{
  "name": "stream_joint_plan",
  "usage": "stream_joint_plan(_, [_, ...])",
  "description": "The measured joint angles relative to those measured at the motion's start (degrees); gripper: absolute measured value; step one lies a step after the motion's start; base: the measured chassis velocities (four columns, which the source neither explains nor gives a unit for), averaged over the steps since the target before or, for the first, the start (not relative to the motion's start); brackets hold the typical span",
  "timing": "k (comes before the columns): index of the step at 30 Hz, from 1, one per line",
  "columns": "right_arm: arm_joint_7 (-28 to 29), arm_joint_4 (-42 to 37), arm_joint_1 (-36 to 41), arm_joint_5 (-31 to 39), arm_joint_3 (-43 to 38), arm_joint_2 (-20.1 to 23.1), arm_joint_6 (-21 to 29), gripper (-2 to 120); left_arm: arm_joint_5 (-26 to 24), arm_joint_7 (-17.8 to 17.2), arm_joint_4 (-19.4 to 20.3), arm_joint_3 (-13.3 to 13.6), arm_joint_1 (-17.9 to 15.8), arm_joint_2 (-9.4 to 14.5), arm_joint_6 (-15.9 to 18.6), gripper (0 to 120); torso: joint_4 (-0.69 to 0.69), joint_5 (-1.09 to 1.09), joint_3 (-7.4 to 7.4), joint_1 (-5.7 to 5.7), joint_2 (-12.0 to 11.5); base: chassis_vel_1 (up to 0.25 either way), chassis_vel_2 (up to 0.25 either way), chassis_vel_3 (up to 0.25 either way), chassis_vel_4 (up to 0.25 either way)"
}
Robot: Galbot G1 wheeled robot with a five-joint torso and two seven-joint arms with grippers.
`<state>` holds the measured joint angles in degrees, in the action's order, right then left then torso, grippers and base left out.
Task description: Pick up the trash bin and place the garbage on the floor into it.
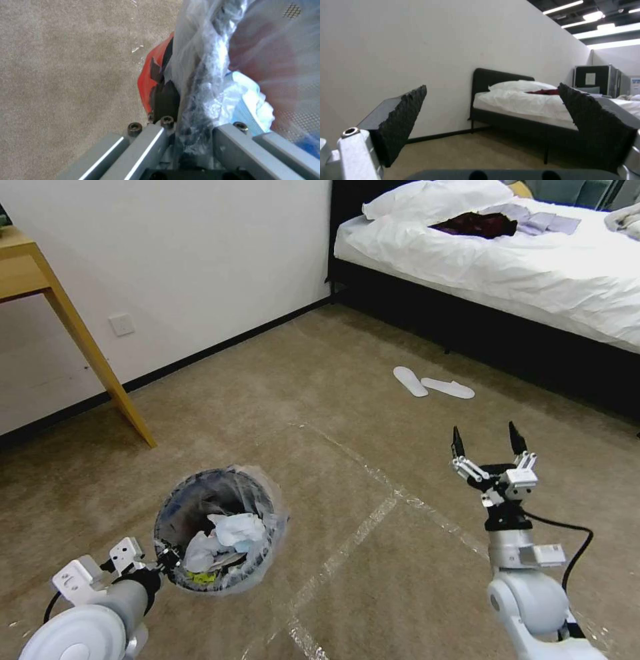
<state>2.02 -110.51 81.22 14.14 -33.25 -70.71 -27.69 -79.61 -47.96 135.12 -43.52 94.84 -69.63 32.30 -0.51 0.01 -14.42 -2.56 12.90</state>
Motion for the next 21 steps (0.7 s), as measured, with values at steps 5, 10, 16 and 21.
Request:
stream_joint_plan(5, [-0.58,1.01,-0.11,-0.43,-0.11,-0.26,-0.20,100,0.00,-0.01,0.19,0.02,0.05,-0.24,0.01,0,0.00,0.00,0.00,0.00,0.00,0.000,0.000,0.000,0.000])
stream_joint_plan(10, [-1.32,2.26,-0.69,-0.44,0.05,-0.23,-0.32,100,0.11,-0.01,0.31,0.24,0.05,-0.51,0.02,0,0.00,0.00,0.00,0.00,0.00,0.000,0.000,0.000,0.000])
stream_joint_plan(16, [-1.61,3.17,-1.57,-0.44,0.60,0.09,-0.33,100,0.12,-0.01,0.37,0.24,0.10,-0.48,0.02,0,0.00,0.00,0.00,0.00,-0.01,0.000,0.000,0.000,0.000])
stream_joint_plan(21, [-1.77,3.90,-2.17,-0.43,1.07,0.31,-0.35,100,0.21,-0.01,0.37,0.37,-0.02,-0.63,0.01,0,0.00,0.00,0.00,0.00,-0.01,0.000,0.000,0.000,0.000])
